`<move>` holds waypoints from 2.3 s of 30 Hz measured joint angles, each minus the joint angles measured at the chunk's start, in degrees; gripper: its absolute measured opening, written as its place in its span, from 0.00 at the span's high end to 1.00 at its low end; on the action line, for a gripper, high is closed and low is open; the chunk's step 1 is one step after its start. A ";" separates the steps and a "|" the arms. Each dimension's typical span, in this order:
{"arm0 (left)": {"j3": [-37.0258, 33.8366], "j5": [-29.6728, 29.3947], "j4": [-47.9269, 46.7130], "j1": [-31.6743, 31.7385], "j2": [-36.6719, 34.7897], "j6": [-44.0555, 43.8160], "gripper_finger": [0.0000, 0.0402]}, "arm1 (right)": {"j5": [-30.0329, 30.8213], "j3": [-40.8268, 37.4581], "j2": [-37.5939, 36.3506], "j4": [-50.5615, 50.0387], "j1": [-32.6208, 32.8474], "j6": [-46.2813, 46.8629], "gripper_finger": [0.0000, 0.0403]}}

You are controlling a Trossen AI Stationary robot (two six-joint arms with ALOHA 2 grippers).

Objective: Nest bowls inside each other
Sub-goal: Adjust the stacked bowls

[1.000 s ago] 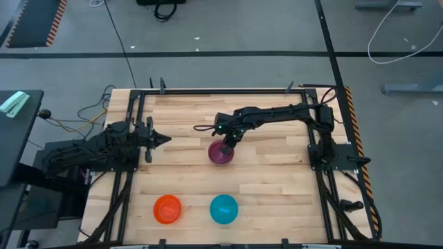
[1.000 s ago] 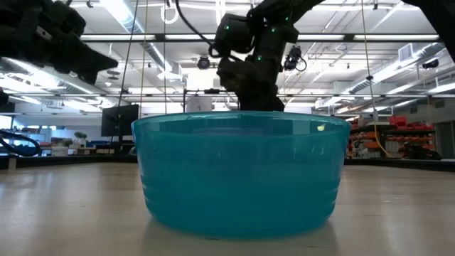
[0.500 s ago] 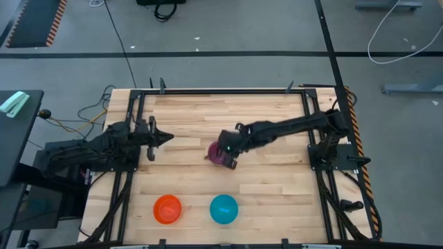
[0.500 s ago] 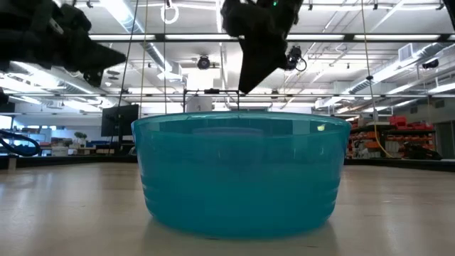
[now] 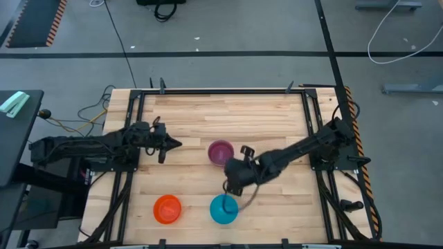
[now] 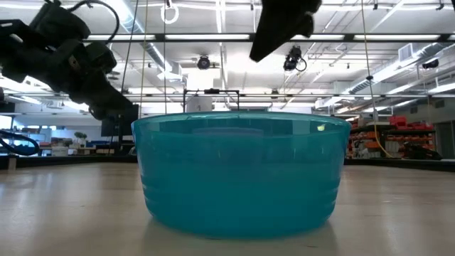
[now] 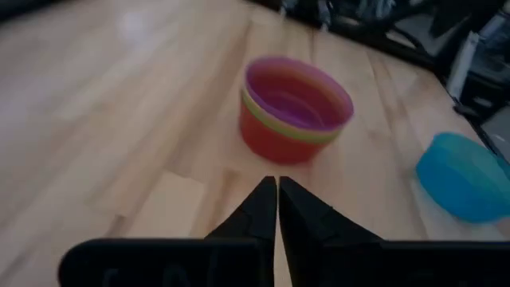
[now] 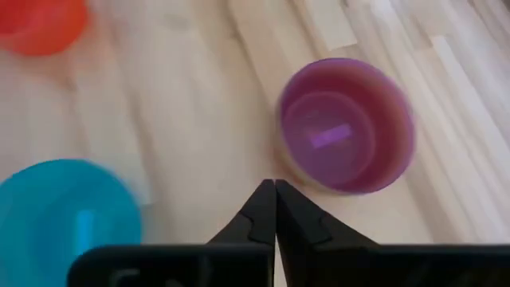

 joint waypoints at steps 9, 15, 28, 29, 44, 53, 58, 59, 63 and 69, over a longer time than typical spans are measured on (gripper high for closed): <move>0.00 1.02 11.01 -2.15 7.71 -1.94 0.98 | 6.55 -4.66 0.00 1.02 7.14 10.55 0.98; 0.10 -2.11 17.88 -1.61 15.62 -2.99 0.97 | 7.26 -11.91 0.07 7.22 9.61 16.63 0.98; 14.96 -1.97 24.79 1.73 37.82 -2.05 0.95 | 16.22 -19.39 0.09 19.11 13.07 19.00 0.99; 16.58 -1.64 24.72 1.73 40.10 -1.68 0.96 | 16.69 -19.39 0.09 19.21 13.35 19.41 0.99; 27.08 7.26 23.41 1.84 61.70 -0.12 0.98 | 22.53 -19.41 0.09 19.20 19.91 23.86 1.00; 27.12 7.87 23.42 -2.46 62.56 0.00 0.97 | 22.83 -19.41 0.09 19.10 19.97 24.98 1.00; 27.12 7.18 23.40 -5.44 62.56 0.07 0.97 | 22.85 -19.41 0.09 19.08 19.97 24.98 1.00; 27.12 6.83 23.40 -5.81 62.56 0.07 0.96 | 22.83 -19.41 0.09 19.08 19.97 24.98 1.00; 27.12 6.75 23.41 -6.38 62.55 -1.82 0.93 | 20.19 -19.41 0.09 19.08 19.46 25.45 1.00; 27.12 15.13 22.90 -6.80 60.39 -3.28 0.95 | 13.24 -19.19 0.09 19.03 18.00 26.40 0.97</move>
